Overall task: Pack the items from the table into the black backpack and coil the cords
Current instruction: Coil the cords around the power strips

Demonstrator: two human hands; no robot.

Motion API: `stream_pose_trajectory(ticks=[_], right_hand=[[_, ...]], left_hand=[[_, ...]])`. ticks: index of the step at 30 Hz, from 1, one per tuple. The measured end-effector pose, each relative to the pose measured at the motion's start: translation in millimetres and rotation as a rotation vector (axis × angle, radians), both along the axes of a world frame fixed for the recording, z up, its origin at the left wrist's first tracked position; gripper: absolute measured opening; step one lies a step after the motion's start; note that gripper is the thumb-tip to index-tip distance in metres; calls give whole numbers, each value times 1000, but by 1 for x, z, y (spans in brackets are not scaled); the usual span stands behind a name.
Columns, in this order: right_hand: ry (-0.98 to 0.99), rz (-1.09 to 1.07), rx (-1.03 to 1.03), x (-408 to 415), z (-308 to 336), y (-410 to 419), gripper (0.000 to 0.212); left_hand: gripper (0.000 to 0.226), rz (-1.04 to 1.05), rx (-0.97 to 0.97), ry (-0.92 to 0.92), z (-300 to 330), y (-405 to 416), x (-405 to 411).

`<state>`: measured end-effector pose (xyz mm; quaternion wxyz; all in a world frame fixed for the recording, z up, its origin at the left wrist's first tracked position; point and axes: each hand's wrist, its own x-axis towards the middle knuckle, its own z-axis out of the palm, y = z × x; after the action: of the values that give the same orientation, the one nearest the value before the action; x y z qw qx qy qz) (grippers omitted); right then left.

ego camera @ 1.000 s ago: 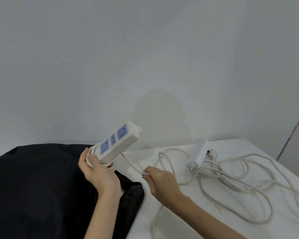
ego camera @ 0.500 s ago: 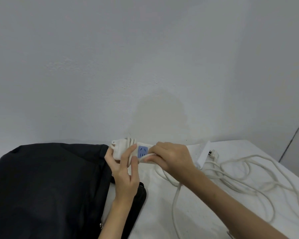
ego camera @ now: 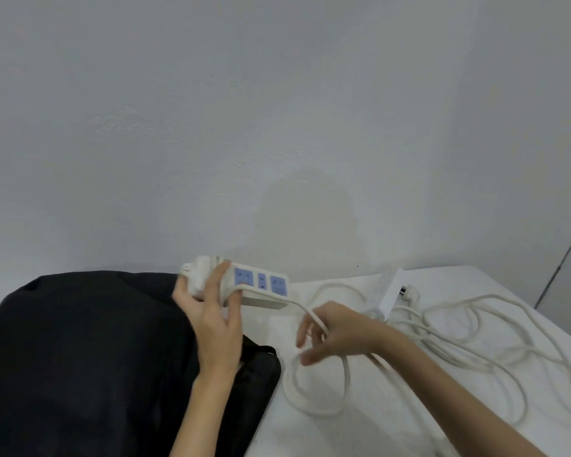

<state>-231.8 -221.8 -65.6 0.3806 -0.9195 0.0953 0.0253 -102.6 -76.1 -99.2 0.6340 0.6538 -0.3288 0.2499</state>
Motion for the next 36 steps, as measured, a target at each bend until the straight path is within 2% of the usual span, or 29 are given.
stream_pose_trajectory(ticks=[2,4,6,9,11,14,18,20,23,24,26,27,28,29,30,31,32,33,34,35,36], right_hand=[[122,-51,-39,-11,-14,-18,25],[101,-156,-5,-22,-19,-34,22],[-69,-248,119,-28,-10,-50,13],[-292,-366,316,-32,21,-71,8],[-397,-426,318,-31,35,-83,11],[-528,-485,129,-20,39,-93,13],[-619,-570,-301,-6,25,-95,20],[-580,-560,-466,0,7,-82,27],[-470,-495,-513,10,-21,-52,57],[-414,-465,-523,15,-30,-44,60],[-283,-458,-546,24,-40,-23,40],[-222,-469,-484,26,-41,-4,26],[-250,-506,-348,28,-47,12,19],[-347,-476,-330,29,-51,23,32],[-230,-364,-330,31,-61,31,53],[-233,-307,-360,37,-73,37,67],[-277,-318,-488,43,-80,45,69],[-238,-272,-551,38,-78,61,60],[-259,-169,-666,34,-74,77,41],[-253,-91,-667,33,-71,83,21],[-281,-24,-652,34,-69,86,12]], left_hand=[[42,63,-31,77,5,10,10],[41,91,-2,96,6,15,15],[40,41,51,131,6,15,12],[36,-88,103,291,11,13,7],[33,-164,165,325,15,13,9],[28,-352,212,349,19,14,10],[27,-543,68,482,28,12,1],[33,-613,-79,569,33,12,-2],[63,-745,-260,696,37,15,1],[62,-764,-293,727,38,14,0],[39,-783,-374,802,40,8,-8],[30,-771,-427,836,42,4,-14],[26,-729,-477,853,42,1,-18],[24,-659,-528,847,40,-2,-21],[23,-576,-573,829,39,-3,-21],[23,-490,-608,805,38,-2,-21],[24,-411,-630,779,36,-1,-18],[25,-337,-638,753,34,1,-15],[26,-263,-626,718,30,2,-12],[27,-186,-592,669,26,2,-8],[27,-116,-549,611,21,2,-6]])
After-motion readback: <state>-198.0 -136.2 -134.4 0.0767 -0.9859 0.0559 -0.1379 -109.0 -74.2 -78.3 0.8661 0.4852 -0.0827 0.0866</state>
